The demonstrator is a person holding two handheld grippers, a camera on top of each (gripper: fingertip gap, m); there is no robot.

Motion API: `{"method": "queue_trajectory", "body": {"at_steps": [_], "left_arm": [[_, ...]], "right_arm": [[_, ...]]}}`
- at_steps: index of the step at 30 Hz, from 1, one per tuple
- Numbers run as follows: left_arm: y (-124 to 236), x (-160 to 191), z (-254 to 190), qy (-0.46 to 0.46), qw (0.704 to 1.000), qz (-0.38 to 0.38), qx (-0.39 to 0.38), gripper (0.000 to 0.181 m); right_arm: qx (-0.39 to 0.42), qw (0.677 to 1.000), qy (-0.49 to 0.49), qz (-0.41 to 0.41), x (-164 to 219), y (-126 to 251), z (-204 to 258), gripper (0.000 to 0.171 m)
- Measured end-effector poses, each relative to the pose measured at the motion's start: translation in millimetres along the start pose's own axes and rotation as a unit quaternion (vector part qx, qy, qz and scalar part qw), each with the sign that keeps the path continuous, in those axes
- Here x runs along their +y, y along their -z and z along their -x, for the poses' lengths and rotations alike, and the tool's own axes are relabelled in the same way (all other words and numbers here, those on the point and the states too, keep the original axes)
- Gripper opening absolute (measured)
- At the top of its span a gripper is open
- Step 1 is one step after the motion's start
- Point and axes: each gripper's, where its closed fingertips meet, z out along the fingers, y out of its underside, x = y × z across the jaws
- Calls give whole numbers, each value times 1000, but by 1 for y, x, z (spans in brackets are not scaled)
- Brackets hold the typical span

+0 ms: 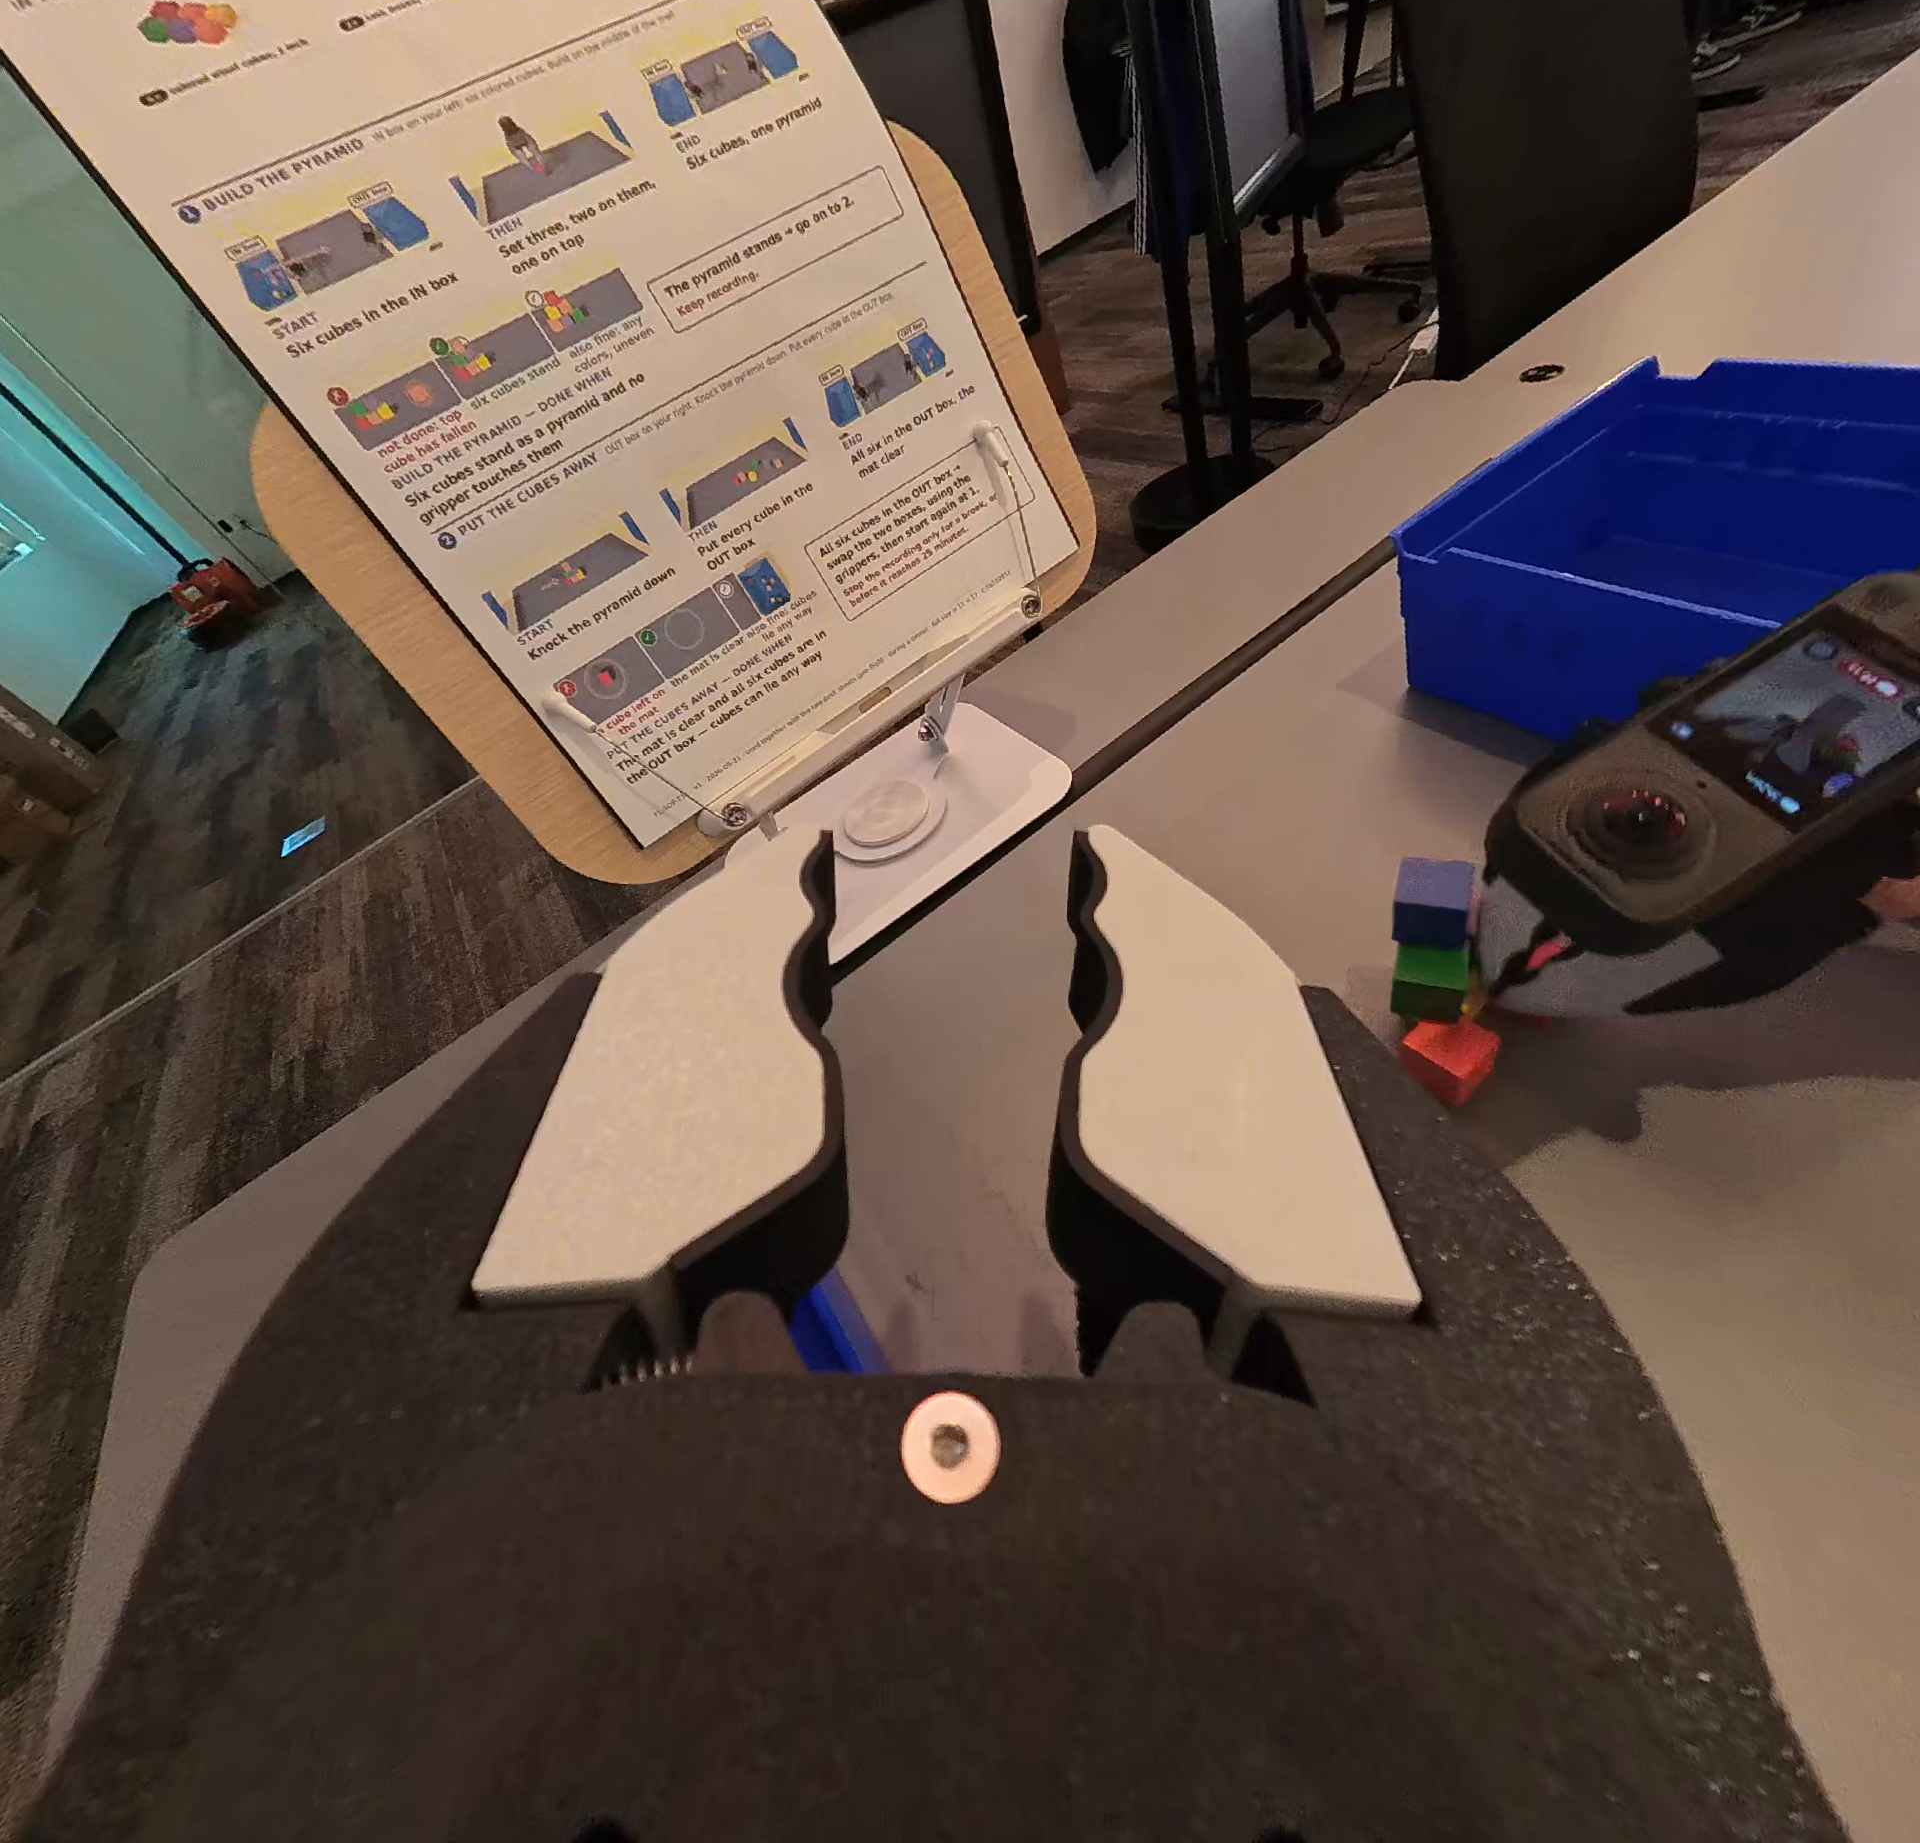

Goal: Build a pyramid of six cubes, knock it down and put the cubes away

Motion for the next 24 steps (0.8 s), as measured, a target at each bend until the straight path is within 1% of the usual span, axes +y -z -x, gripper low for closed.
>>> {"method": "queue_trajectory", "body": {"at_steps": [2, 4, 5, 10, 13, 15, 19, 21, 24], "left_arm": [[-2, 1, -1, -3, 1000, 2, 0, 43], [-4, 2, -3, -6, 1000, 6, 0, 43], [-5, 3, -4, -8, 1000, 8, 1, 43], [-9, 8, -6, -20, 1000, 20, -3, 44], [-10, 9, -8, -22, 1000, 23, -1, 44], [-10, 9, -9, -23, 999, 22, 0, 44], [-9, 7, -7, -20, 1000, 19, -1, 44], [-8, 7, -5, -18, 1000, 18, -3, 45], [-6, 7, -4, -16, 1000, 19, -4, 45]], "right_arm": [[80, 996, -18, -27, -5, 8, -30, 1], [141, 987, -48, -64, -11, 18, -53, 1], [155, 983, -60, -76, -13, 24, -60, 1], [187, 973, -83, -104, -9, 55, -75, 1], [222, 964, -97, -112, 0, 73, -88, 1], [248, 955, -114, -117, 7, 84, -98, 1], [288, 929, -171, -160, 11, 108, -113, 1], [303, 920, -185, -167, 14, 116, -117, 1], [316, 914, -203, -154, 22, 120, -121, 2]]}}
